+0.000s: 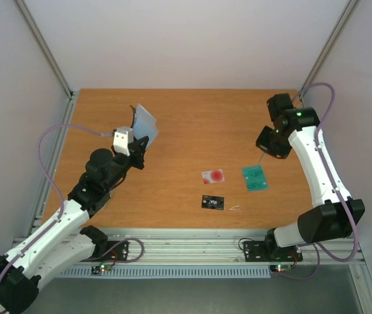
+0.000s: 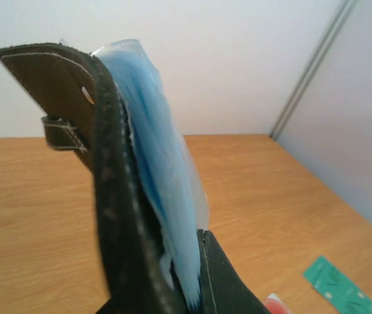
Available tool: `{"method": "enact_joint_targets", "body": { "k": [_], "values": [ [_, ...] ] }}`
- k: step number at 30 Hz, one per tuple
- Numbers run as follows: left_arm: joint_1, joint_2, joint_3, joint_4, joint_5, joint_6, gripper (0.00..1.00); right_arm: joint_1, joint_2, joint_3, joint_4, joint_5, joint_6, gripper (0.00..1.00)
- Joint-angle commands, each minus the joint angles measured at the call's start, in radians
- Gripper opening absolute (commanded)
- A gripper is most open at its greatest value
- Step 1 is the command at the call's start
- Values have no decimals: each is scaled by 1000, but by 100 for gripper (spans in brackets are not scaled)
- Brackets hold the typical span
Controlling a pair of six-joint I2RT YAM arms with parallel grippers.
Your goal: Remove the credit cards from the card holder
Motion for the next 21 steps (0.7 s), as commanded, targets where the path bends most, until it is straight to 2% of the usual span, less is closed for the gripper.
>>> {"method": "enact_joint_targets", "body": {
  "k": [1, 4, 9, 14, 18, 21],
  "values": [
    [0, -61, -26, 48, -132, 40, 0, -24, -27, -151, -109, 22, 300, 1],
    [2, -88, -40, 48, -142, 53, 0, -54, 16, -239, -193, 3, 433, 1],
    [1, -118, -67, 53, -146, 60, 0, -64, 155, -290, -285, 66, 523, 1],
    [5, -136, -75, 34, -150, 43, 0, -64, 293, -224, -257, 88, 612, 1],
    [10, -151, -82, 49, -153, 50, 0, -65, 489, -171, -282, 84, 633, 1],
    [17, -163, -83, 49, -162, 63, 0, -63, 573, -144, -289, 110, 645, 1]
  ]
}}
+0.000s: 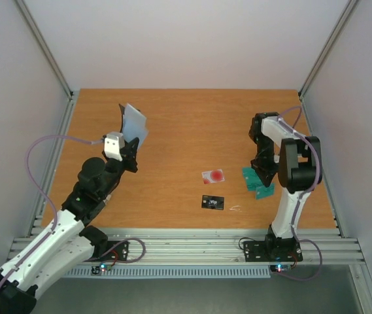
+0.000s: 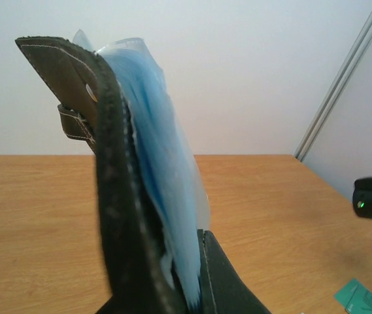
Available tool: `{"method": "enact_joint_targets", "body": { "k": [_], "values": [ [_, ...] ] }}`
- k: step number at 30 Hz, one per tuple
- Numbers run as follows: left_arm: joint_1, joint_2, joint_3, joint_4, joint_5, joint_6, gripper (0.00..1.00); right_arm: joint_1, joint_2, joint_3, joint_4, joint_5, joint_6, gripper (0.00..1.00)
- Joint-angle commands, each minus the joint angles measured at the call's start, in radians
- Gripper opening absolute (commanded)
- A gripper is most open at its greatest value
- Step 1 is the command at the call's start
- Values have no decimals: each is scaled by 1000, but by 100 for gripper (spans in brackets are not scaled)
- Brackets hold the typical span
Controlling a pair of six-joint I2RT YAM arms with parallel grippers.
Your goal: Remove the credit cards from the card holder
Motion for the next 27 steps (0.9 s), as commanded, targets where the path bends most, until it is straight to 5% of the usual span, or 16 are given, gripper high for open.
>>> {"method": "enact_joint_targets", "body": {
  "k": [1, 20, 27],
  "values": [
    [13, -29, -9, 68, -35, 30, 0, -2, 114, 41, -50, 63, 77, 1],
    [25, 77, 21, 35, 3, 13, 0, -2, 306, 154, 5, 21, 7, 10],
    [25, 145, 37, 31, 42, 25, 0, -3, 231, 165, 24, 8, 9, 14]
  ]
}}
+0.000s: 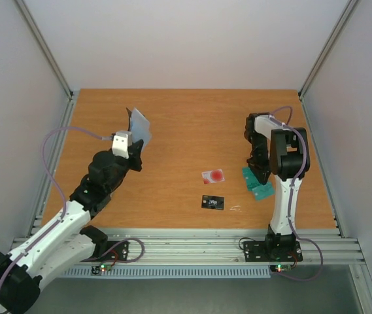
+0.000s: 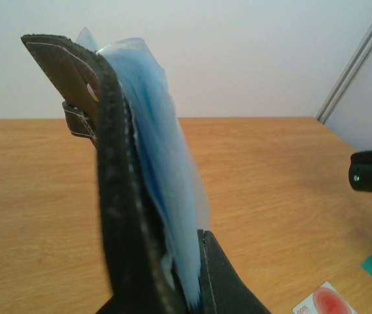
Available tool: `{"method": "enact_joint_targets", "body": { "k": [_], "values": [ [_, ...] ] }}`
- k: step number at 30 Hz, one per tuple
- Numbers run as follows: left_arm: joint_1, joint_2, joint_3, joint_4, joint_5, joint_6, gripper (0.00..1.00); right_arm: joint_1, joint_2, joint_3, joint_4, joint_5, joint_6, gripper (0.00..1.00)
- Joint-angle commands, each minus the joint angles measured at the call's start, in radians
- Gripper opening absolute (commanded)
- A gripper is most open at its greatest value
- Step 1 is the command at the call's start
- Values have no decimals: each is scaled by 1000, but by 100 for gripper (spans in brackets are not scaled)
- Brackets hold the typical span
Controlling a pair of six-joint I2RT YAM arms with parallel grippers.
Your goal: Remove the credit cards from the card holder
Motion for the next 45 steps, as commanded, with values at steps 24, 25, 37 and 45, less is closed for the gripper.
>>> {"method": "enact_joint_targets", "body": {
  "k": [24, 25, 37, 45],
  "values": [
    [136, 630, 193, -127, 661, -174, 14, -3, -625, 52, 338, 74, -510, 99],
    [138, 637, 202, -182, 556, -187, 32, -6, -631, 46, 347, 51, -514, 99],
    [175, 302, 219, -476, -158, -166, 99, -294, -965, -195, 816, -361, -510, 99],
    [223, 132, -89, 279, -222, 448, 99, -295, -1339, -735, 1444, 21, -657, 98]
  ]
}}
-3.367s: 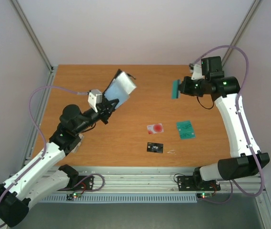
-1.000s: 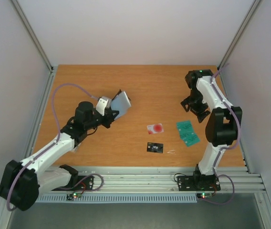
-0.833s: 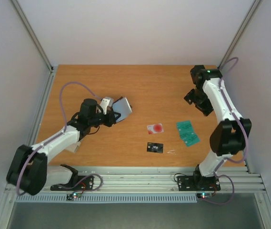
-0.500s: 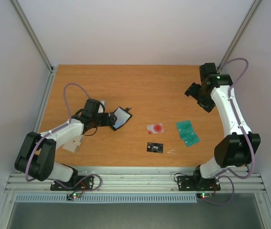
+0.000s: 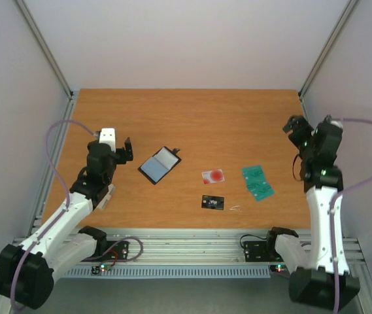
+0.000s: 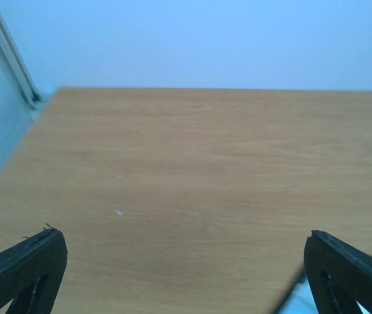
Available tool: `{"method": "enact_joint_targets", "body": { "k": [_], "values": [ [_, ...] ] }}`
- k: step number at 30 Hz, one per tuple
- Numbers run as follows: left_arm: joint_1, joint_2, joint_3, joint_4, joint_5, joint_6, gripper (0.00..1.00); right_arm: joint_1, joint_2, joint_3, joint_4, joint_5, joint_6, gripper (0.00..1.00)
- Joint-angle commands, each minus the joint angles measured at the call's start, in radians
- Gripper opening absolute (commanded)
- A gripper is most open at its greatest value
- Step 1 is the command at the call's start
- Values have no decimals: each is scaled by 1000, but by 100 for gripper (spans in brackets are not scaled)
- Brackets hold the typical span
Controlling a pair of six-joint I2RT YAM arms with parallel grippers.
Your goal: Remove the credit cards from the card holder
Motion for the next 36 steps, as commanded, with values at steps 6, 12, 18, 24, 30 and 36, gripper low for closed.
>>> {"method": "enact_joint_targets", "body": {
  "k": [6, 12, 18, 24, 30, 36],
  "values": [
    [118, 41, -208, 458, -35, 400, 99, 3, -162, -599, 668, 235, -323, 99],
    [276, 160, -263, 497, -164, 51, 99, 29, 90, -835, 1220, 144, -429, 99],
    [305, 197, -306, 617, 91, 61, 99, 77, 381, -848, 1481, 143, -504, 99],
    [304, 391, -247, 777, 71, 107, 99, 105, 547, -806, 1567, 99, -544, 98],
    [295, 602, -17, 608, 89, 145, 99, 113, 587, -732, 1477, 21, -576, 98],
    [293, 593, -68, 701, 200, 188, 99, 114, 588, -725, 1464, 28, -576, 99]
  ]
}}
